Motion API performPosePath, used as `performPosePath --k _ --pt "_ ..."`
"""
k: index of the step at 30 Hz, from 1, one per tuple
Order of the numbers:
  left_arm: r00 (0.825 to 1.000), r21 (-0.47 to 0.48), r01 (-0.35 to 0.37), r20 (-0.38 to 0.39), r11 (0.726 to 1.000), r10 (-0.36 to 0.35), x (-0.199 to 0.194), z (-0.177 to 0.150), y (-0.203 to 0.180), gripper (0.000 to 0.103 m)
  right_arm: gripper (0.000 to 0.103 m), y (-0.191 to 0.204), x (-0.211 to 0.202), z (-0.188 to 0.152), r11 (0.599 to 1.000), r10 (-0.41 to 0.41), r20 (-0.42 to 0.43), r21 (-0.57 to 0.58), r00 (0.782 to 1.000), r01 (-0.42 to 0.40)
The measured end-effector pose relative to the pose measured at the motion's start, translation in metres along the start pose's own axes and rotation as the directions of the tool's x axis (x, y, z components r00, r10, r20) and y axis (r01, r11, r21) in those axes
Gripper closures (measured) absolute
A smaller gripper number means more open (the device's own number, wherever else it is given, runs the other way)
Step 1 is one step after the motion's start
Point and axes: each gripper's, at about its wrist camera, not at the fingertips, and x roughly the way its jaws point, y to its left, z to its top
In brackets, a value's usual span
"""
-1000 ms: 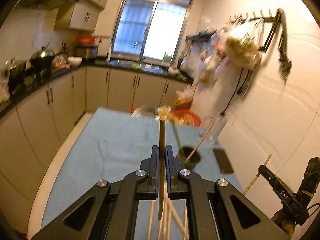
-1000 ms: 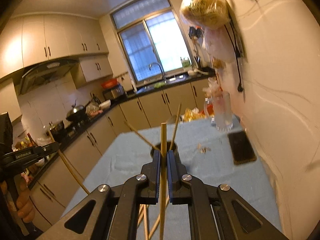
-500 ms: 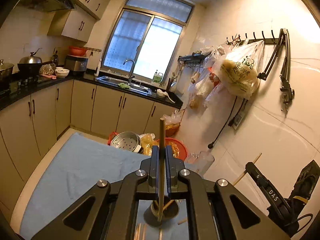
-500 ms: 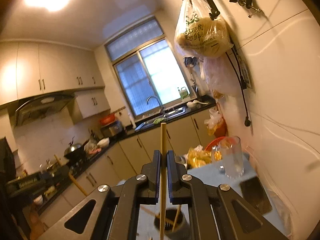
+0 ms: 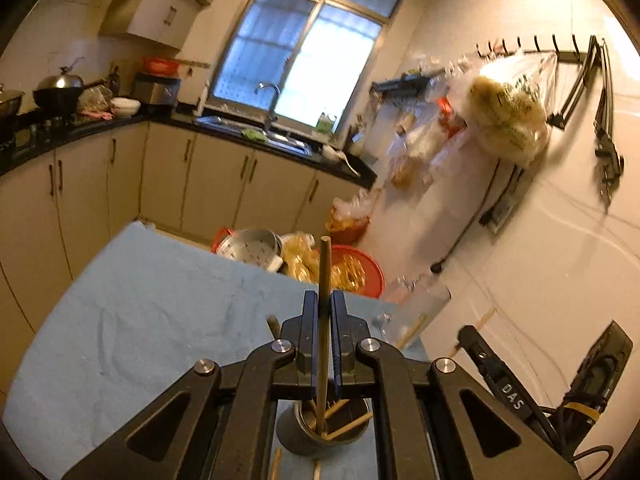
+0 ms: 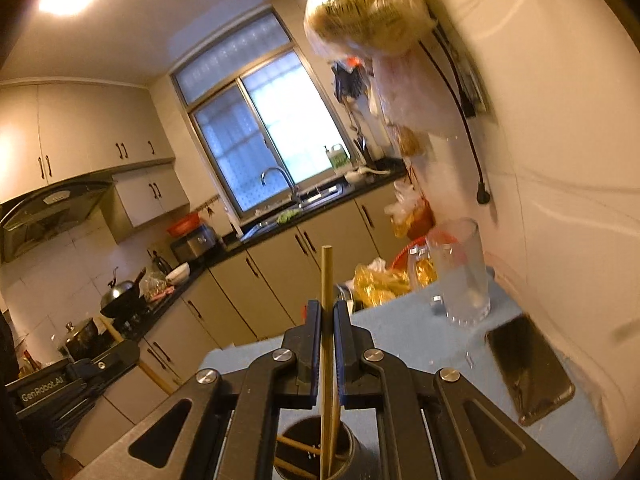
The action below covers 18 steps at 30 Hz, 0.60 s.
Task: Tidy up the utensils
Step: 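Drop the left tool's chopstick into the cup while the right tool releases its own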
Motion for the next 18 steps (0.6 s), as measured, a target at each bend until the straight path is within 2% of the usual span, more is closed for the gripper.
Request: performPosePath --k 5,9,12,17,18 --pt "0.999 0.019 -0.012 -0.048 1.000 0.013 0.012 -0.013 0.001 0.097 0.096 -0.010 0.013 -0.014 1.000 0.004 -0.058 0.018 0.998 -0.003" --pt "0.995 0.028 0.017 -0.100 0.999 -0.014 0.016 -0.020 0.001 0.097 0.093 -0.012 0.017 -0.021 1.000 0.005 -0.100 0.012 0.995 -0.004" --pt "0.994 0.072 0.000 -0.113 0.997 0.008 0.015 -0.027 -0.005 0.097 0.093 -0.009 0.016 -0.024 1.000 0.003 -0.112 -0.005 0.994 -0.004" --pt "0.993 0.075 0.032 -0.120 0.997 -0.023 -0.010 -0.026 -0.011 0.090 0.089 -0.009 -0.001 -0.016 1.000 0.019 -0.128 0.025 0.992 -0.016" --pt "0.993 0.080 0.035 -0.112 0.996 -0.026 -0.016 -0.025 -0.012 0.081 0.084 -0.008 -0.012 -0.014 0.999 0.026 -0.118 0.030 0.993 -0.022"
